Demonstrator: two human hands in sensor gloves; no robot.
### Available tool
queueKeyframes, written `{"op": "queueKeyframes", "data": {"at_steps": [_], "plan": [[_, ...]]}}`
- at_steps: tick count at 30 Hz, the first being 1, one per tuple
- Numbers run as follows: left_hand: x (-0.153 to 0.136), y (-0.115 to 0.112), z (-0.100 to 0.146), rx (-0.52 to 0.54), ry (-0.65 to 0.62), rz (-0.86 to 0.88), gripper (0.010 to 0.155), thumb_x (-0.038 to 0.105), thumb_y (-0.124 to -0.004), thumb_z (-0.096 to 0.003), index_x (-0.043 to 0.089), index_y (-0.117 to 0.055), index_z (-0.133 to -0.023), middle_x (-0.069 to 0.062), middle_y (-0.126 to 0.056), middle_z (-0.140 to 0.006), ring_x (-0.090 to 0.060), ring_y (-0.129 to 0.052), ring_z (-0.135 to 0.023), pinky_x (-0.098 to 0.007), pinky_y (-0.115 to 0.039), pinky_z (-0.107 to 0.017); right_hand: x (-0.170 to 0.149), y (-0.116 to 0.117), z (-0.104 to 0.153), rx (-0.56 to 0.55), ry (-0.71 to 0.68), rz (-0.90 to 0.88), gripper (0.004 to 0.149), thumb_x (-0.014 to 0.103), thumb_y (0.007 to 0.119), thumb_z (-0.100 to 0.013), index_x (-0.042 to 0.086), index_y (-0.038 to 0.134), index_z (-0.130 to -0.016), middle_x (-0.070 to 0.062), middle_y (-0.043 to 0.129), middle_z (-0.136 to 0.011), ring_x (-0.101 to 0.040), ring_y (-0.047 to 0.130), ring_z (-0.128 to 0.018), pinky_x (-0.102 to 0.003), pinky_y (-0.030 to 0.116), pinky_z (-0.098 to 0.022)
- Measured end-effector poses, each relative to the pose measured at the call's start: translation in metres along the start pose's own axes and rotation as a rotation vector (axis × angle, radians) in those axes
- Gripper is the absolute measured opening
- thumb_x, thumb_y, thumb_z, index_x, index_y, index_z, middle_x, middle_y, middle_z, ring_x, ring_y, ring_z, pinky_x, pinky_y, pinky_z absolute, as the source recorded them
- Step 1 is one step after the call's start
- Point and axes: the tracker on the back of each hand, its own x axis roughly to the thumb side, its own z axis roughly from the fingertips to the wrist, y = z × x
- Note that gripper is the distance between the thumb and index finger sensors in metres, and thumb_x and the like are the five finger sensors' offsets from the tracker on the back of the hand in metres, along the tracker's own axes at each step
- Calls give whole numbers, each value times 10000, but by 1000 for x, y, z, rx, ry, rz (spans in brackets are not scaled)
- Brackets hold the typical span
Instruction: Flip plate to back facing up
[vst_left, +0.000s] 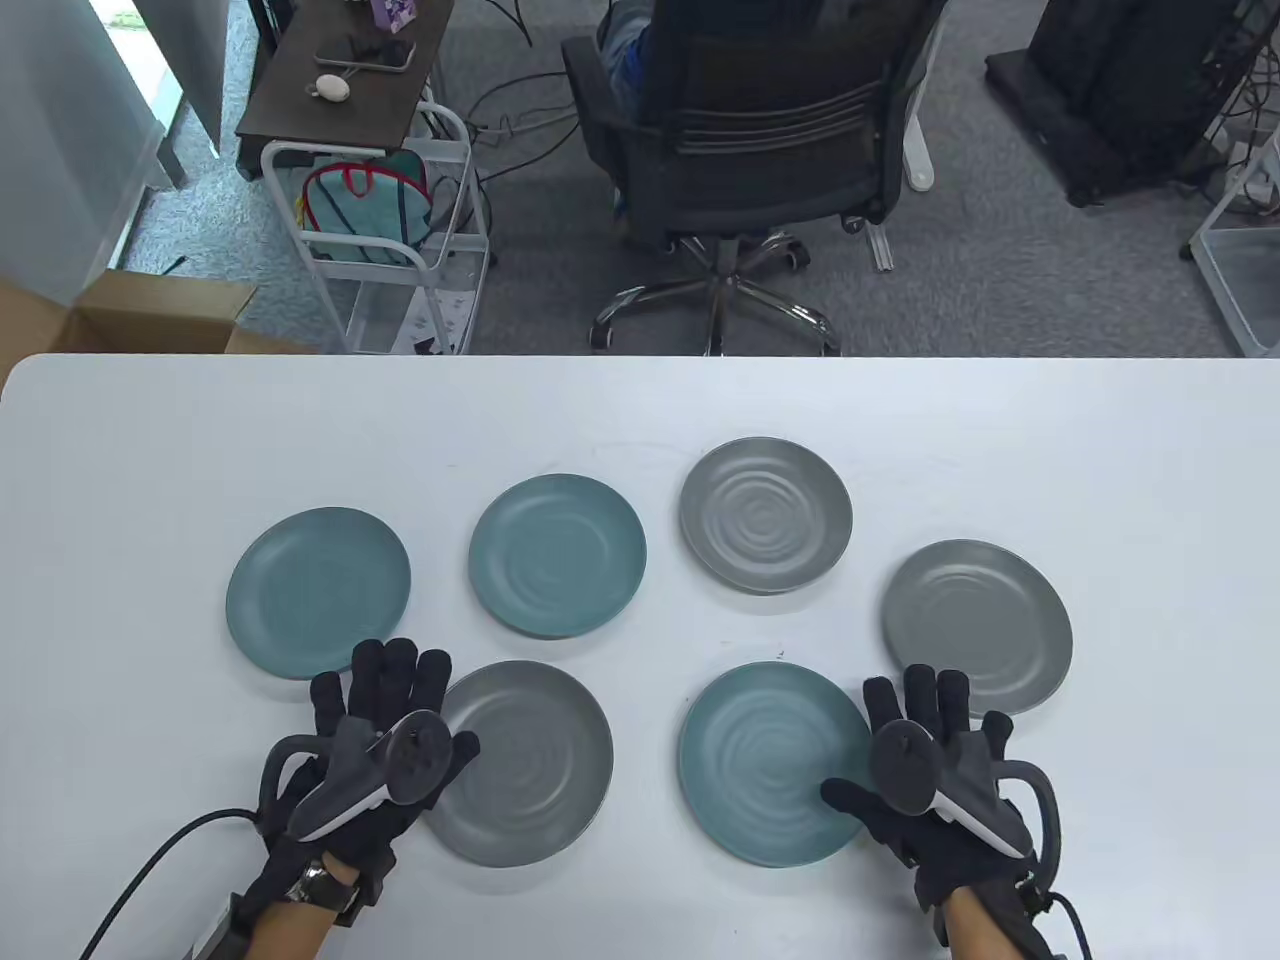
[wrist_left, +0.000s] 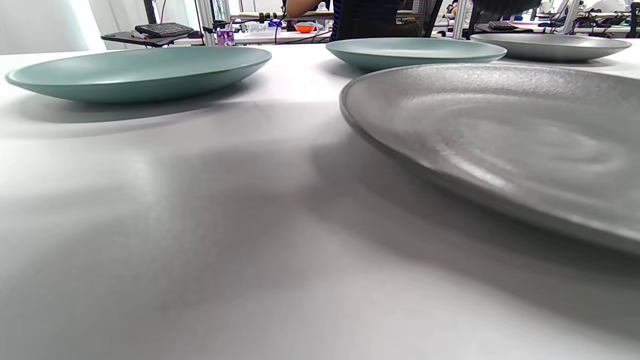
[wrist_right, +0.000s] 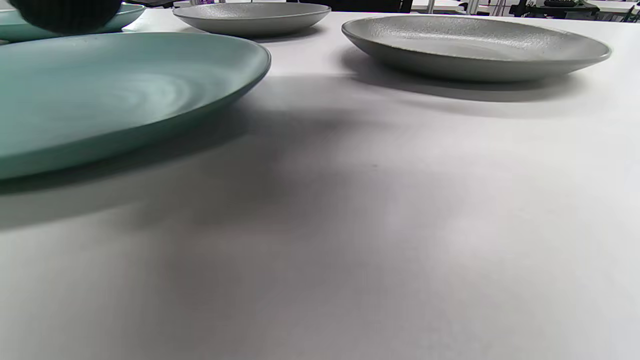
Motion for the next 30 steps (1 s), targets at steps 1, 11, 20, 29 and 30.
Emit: {"op": "queueKeyframes", "data": {"at_steps": [1, 11, 20, 29, 30], "plan": [[0, 0, 0, -2, 1, -2, 835, 681, -515, -557, 205, -309, -1211, -186, -274, -1225, -483, -306, -1167, -712, -322, -768, 0, 0, 0, 0, -1, 2, 987, 720, 619, -440, 206, 149, -1140, -192, 63, -1177, -445, 46, -1065, -734, 171, -720], [2, 0, 2, 0, -4, -2, 833, 679, -515, -558, 204, -312, -1211, -188, -277, -1224, -483, -310, -1167, -712, -326, -769, 0, 0, 0, 5, 3, 1, 988, 722, 615, -442, 205, 144, -1140, -192, 62, -1177, -445, 47, -1066, -733, 174, -721], [-2, 2, 2, 9, 12, 9, 832, 678, -516, -558, 204, -315, -1211, -188, -284, -1224, -486, -315, -1167, -716, -328, -767, -1, 0, -1, 13, -6, -16, 987, 722, 612, -443, 206, 140, -1139, -193, 60, -1178, -444, 48, -1066, -731, 177, -723], [-3, 4, 2, 5, 23, 11, 831, 679, -517, -557, 208, -317, -1211, -186, -287, -1225, -485, -320, -1169, -716, -330, -768, -1, 1, -2, 15, -9, -26, 988, 722, 614, -442, 206, 142, -1139, -195, 61, -1178, -445, 50, -1067, -731, 182, -724], [-3, 4, 2, 4, 23, 14, 831, 679, -516, -557, 208, -317, -1212, -185, -286, -1225, -484, -319, -1169, -716, -330, -768, -1, 1, -2, 15, -8, -23, 986, 722, 612, -443, 206, 142, -1139, -195, 62, -1178, -445, 51, -1067, -731, 182, -724]]}}
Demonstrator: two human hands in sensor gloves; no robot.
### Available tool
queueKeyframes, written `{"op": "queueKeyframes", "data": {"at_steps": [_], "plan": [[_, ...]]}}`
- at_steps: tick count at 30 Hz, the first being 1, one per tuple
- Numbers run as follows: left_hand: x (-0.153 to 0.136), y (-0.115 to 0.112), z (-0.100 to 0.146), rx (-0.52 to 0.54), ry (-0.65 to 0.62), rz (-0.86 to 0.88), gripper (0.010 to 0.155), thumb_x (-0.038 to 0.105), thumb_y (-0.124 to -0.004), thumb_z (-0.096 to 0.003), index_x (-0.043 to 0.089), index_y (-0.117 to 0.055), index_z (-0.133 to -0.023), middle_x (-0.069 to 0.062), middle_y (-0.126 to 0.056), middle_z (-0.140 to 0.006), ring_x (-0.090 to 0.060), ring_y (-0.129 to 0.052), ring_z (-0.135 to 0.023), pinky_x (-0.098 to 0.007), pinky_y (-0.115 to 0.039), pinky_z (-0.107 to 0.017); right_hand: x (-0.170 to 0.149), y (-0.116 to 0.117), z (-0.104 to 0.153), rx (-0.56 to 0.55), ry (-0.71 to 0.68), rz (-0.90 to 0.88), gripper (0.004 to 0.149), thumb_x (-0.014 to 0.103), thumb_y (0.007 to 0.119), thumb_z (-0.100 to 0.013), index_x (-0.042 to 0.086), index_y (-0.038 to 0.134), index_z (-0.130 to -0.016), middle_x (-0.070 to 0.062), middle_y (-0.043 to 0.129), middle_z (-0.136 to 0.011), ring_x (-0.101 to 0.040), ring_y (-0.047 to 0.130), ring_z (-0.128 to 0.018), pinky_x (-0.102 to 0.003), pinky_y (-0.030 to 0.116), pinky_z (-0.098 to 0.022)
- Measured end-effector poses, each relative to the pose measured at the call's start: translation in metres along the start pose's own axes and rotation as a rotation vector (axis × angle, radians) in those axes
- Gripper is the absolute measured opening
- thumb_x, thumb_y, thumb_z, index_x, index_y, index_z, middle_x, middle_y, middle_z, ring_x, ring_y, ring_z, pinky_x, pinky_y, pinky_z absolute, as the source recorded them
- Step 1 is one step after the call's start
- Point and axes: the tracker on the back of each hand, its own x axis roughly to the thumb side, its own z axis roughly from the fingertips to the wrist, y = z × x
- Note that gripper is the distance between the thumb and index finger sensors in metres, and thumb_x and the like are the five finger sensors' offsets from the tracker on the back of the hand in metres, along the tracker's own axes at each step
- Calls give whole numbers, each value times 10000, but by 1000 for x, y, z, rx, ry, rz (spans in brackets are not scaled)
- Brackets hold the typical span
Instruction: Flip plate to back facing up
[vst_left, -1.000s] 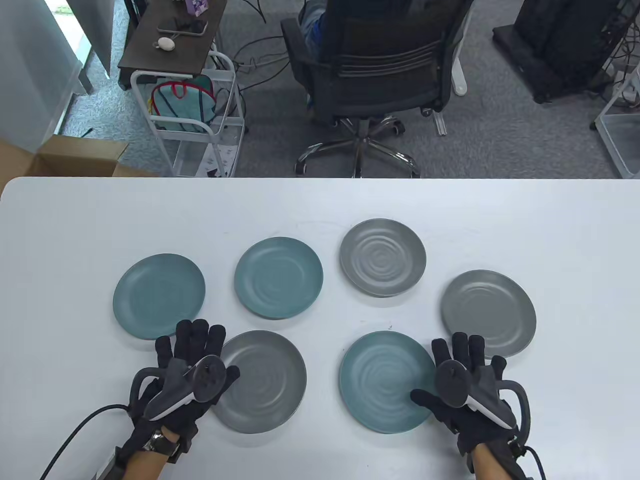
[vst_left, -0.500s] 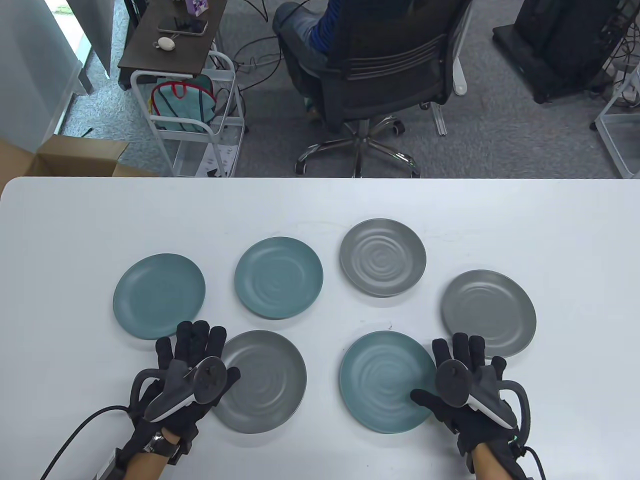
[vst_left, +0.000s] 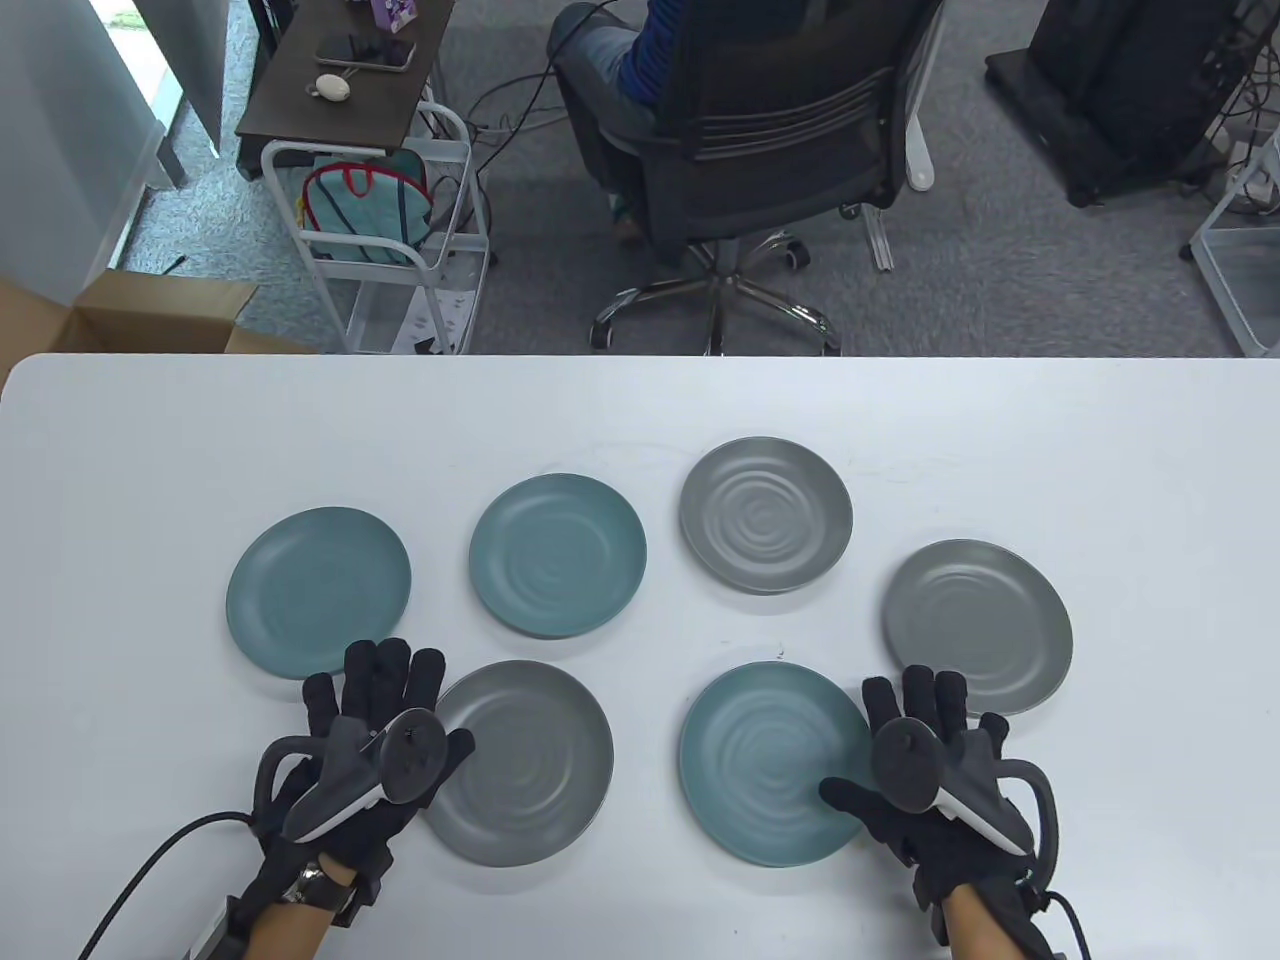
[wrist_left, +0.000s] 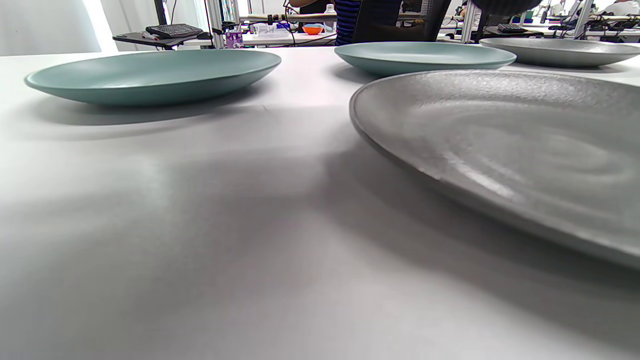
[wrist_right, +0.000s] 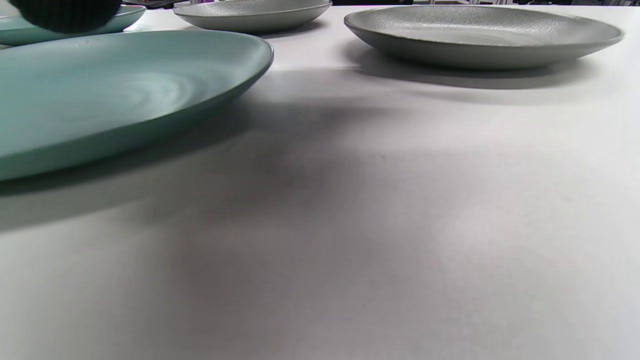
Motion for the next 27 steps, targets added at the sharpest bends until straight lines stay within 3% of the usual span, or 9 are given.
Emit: {"op": "queueKeyframes", "data": {"at_steps": [15, 27], "plan": [[-3, 6, -4, 24, 7, 18, 825, 673, -522, -557, 199, -348, -1209, -187, -343, -1224, -487, -367, -1164, -708, -367, -770, -1, -2, 1, -20, 0, -6, 987, 720, 615, -442, 206, 141, -1138, -196, 62, -1177, -445, 52, -1067, -731, 186, -725], [-35, 29, -31, 51, 105, 54, 822, 672, -530, -553, 197, -369, -1205, -182, -398, -1220, -492, -443, -1159, -704, -439, -767, -6, -5, 3, -43, 12, -29, 988, 720, 616, -442, 204, 143, -1139, -198, 69, -1179, -447, 57, -1069, -732, 189, -725]]}}
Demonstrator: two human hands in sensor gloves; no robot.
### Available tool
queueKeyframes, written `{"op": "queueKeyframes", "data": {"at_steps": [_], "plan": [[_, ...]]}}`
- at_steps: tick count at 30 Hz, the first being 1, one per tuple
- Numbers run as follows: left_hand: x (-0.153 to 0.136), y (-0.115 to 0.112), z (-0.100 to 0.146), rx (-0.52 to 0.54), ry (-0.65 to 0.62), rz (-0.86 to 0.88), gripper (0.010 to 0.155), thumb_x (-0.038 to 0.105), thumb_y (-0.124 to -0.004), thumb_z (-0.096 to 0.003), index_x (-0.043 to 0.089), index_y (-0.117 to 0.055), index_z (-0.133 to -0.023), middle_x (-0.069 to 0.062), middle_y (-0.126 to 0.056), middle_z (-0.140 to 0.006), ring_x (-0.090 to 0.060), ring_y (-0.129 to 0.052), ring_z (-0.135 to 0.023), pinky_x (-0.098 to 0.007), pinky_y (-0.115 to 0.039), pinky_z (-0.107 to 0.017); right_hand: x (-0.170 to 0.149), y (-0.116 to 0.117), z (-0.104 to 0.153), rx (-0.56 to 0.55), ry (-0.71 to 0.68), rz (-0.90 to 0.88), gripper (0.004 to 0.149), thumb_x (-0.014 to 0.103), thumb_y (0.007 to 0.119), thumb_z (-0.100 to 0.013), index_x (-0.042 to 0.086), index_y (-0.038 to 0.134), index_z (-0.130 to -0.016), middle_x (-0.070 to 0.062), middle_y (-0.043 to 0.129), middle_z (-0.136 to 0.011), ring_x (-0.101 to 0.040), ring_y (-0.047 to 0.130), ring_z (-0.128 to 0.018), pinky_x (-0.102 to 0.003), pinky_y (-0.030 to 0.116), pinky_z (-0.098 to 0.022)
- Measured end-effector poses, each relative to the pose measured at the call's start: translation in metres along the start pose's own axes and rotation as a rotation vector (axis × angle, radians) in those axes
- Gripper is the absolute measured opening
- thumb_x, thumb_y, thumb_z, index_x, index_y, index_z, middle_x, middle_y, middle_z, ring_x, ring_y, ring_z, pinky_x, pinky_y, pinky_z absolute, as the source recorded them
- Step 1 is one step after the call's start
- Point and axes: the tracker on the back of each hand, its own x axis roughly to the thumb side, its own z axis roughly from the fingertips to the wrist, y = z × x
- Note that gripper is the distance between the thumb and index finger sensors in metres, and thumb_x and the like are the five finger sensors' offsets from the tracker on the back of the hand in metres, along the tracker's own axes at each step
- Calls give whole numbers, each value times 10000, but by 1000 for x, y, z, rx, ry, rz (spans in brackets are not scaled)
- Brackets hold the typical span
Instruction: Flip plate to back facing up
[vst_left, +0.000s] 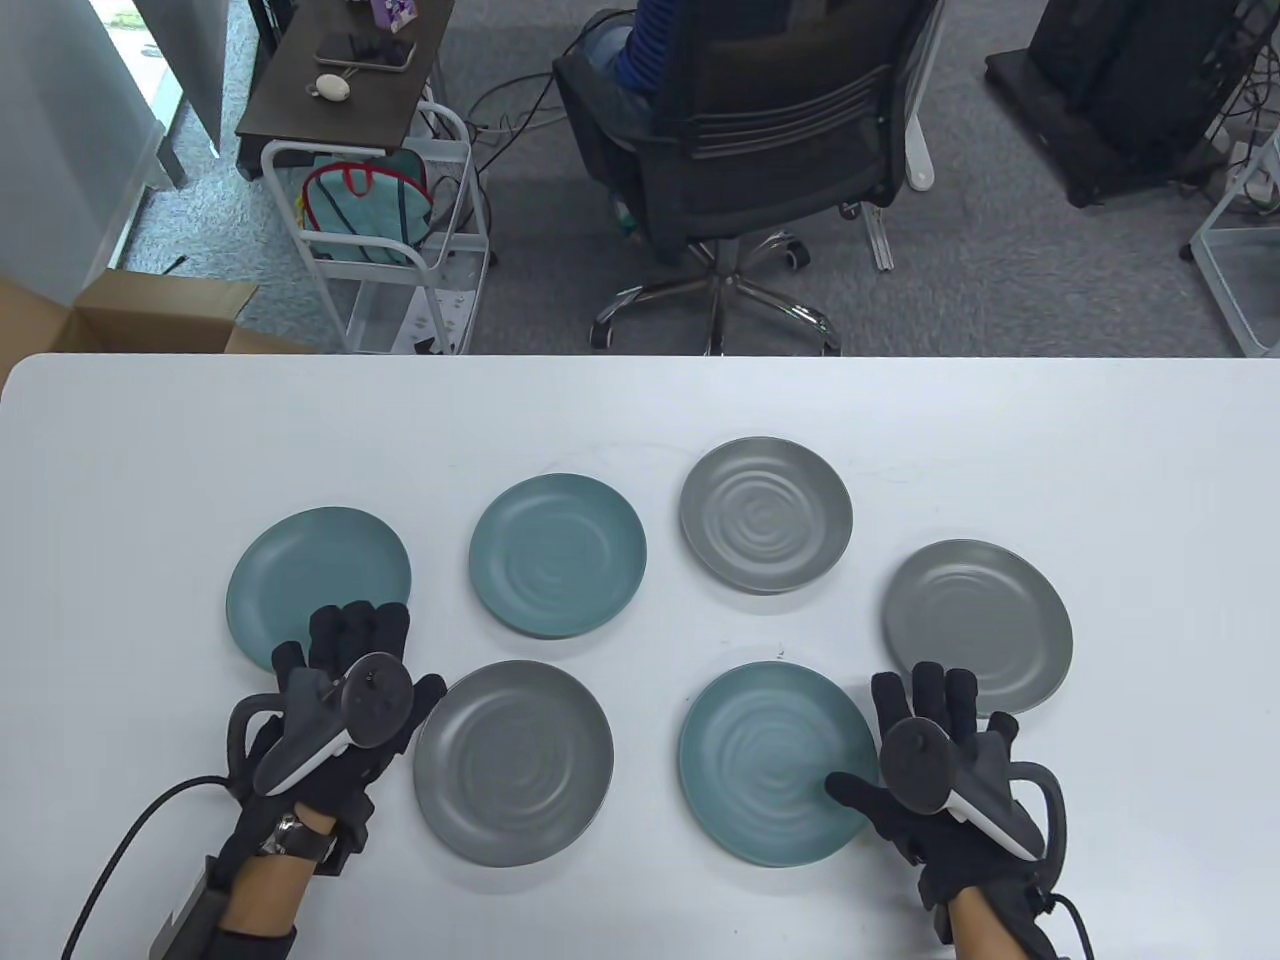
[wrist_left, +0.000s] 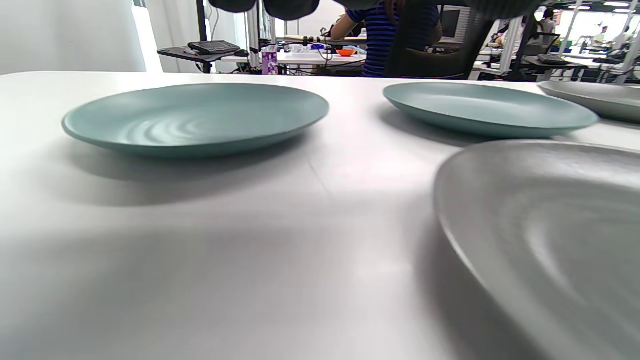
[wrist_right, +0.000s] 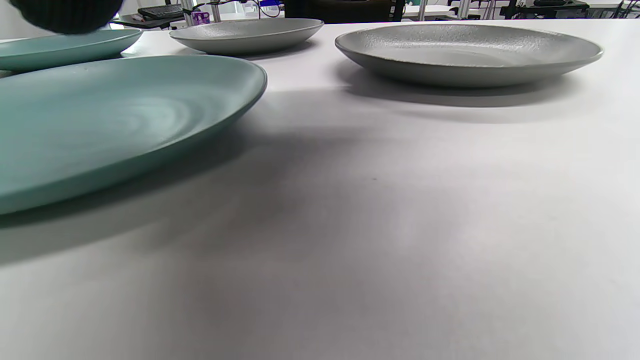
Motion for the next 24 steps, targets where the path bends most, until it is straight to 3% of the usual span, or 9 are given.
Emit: {"op": "queueKeyframes", "data": {"at_steps": [11, 24], "plan": [[-17, -6, -48, -82, 116, -12, 822, 670, -538, -549, 199, -371, -1201, -173, -412, -1217, -490, -465, -1156, -703, -468, -763, 0, -1, -3, 2, 0, -3, 984, 717, 619, -443, 206, 148, -1140, -199, 72, -1180, -447, 63, -1070, -734, 190, -724], [-29, -40, -67, -221, 207, -76, 805, 662, -559, -545, 183, -436, -1180, -197, -469, -1186, -491, -526, -1129, -670, -539, -753, -2, -3, -2, 7, 5, -1, 983, 716, 621, -444, 206, 152, -1141, -200, 73, -1179, -449, 63, -1069, -733, 192, -725]]}}
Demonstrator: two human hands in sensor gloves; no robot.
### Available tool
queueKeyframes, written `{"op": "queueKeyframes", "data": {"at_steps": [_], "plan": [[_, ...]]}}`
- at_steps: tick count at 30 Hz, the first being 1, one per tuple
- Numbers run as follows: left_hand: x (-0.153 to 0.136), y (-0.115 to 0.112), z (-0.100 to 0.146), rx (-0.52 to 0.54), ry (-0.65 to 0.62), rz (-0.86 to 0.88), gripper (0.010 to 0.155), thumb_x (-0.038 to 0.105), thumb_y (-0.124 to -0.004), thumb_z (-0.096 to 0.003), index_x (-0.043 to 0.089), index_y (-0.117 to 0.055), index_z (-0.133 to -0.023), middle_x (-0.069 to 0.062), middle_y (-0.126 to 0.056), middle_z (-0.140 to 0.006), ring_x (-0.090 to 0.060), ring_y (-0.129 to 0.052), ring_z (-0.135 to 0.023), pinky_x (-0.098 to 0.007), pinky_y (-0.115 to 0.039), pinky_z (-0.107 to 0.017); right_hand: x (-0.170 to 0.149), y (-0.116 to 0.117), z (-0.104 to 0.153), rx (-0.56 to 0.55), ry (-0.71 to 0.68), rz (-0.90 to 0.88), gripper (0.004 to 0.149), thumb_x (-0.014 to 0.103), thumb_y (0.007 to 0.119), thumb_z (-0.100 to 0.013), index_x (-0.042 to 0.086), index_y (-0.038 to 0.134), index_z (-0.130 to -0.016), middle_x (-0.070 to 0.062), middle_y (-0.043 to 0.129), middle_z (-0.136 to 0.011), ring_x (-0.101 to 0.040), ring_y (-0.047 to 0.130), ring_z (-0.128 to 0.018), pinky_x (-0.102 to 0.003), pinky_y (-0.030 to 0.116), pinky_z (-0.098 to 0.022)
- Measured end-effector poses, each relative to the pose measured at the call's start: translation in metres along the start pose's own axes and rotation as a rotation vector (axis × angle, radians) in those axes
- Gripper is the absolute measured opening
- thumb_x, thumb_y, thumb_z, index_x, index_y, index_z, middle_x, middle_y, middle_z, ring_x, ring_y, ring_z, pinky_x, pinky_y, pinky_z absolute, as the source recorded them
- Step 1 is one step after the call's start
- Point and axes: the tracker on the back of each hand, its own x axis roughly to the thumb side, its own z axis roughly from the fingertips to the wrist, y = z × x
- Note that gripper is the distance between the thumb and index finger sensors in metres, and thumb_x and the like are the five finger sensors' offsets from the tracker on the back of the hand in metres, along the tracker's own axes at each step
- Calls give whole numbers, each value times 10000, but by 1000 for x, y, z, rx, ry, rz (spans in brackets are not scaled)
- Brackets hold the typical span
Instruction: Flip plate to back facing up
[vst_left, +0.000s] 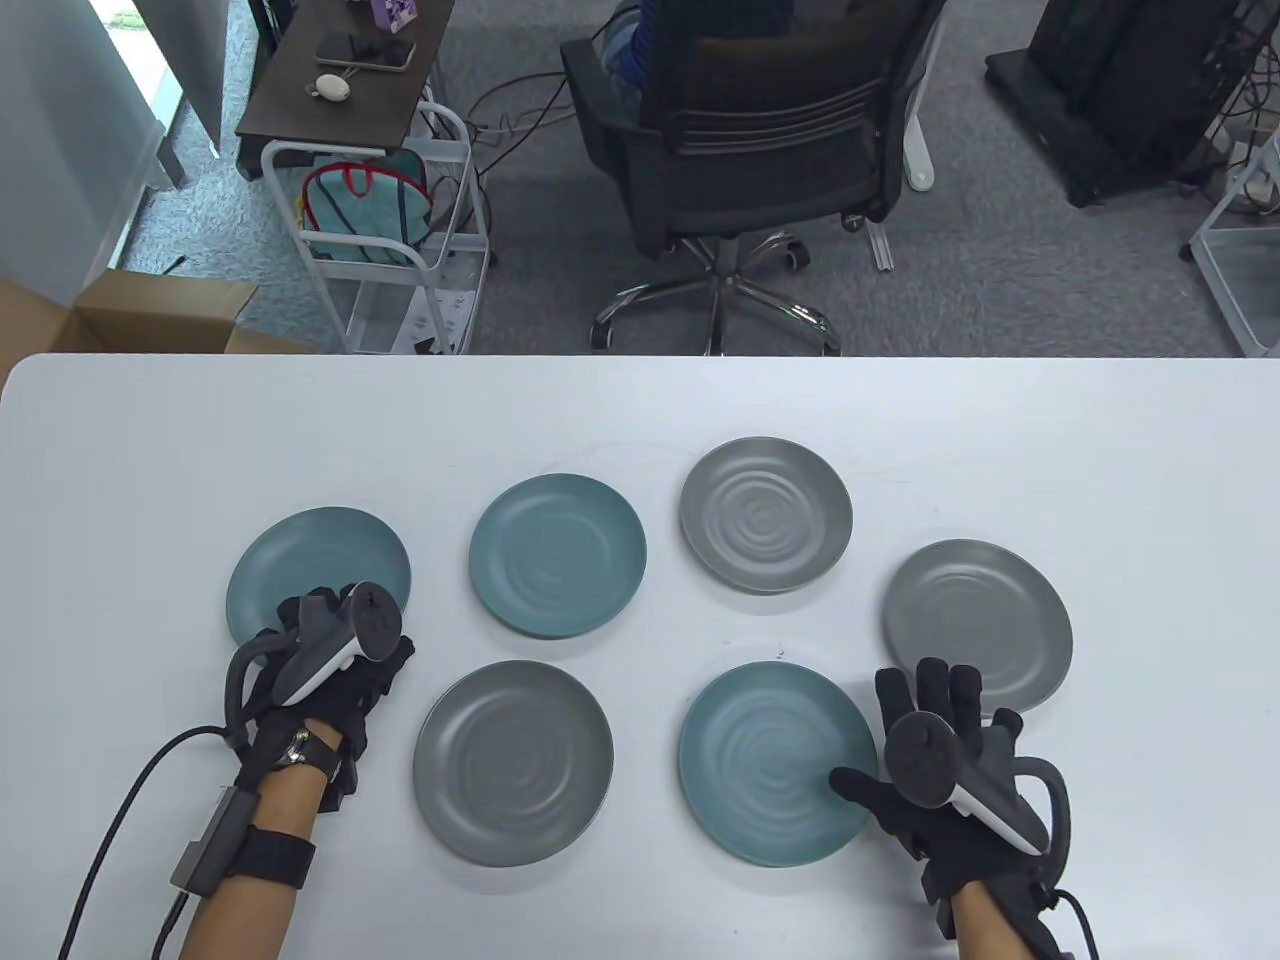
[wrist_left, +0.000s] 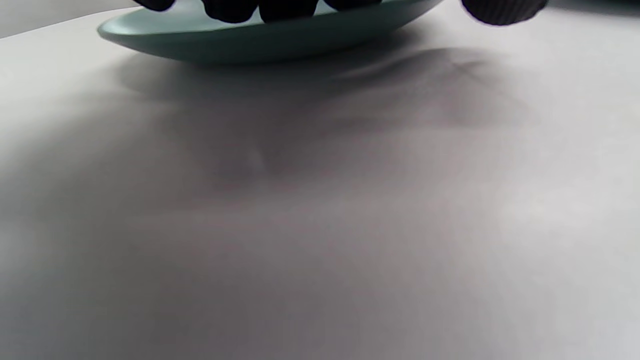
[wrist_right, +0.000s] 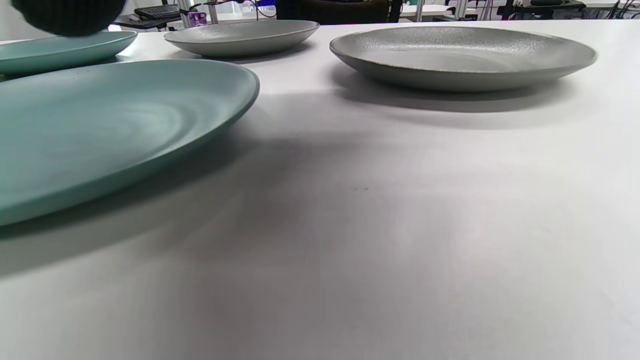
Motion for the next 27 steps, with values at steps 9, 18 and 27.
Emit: {"op": "queueKeyframes", "data": {"at_steps": [9, 18, 27], "plan": [[8, -3, -2, 26, 17, -35, 722, 540, -611, -567, 151, -459, -1156, -225, -507, -1146, -529, -633, -1058, -629, -640, -720, -2, 0, -1, 7, -2, 5, 981, 713, 621, -445, 206, 153, -1141, -199, 72, -1179, -448, 62, -1069, -733, 190, -725], [12, -1, -2, 46, 12, -28, 690, 468, -646, -569, 133, -470, -1146, -258, -536, -1120, -550, -682, -1013, -612, -687, -694, -1, 0, -1, 3, -18, 4, 976, 709, 622, -446, 206, 157, -1141, -198, 77, -1180, -447, 64, -1070, -732, 192, -726], [6, 19, 10, 70, -47, 123, 667, 422, -633, -581, 124, -456, -1151, -267, -567, -1105, -546, -740, -981, -570, -754, -647, 0, 1, 0, 5, -33, 4, 970, 706, 620, -448, 207, 159, -1141, -198, 81, -1180, -448, 69, -1071, -731, 195, -727]]}}
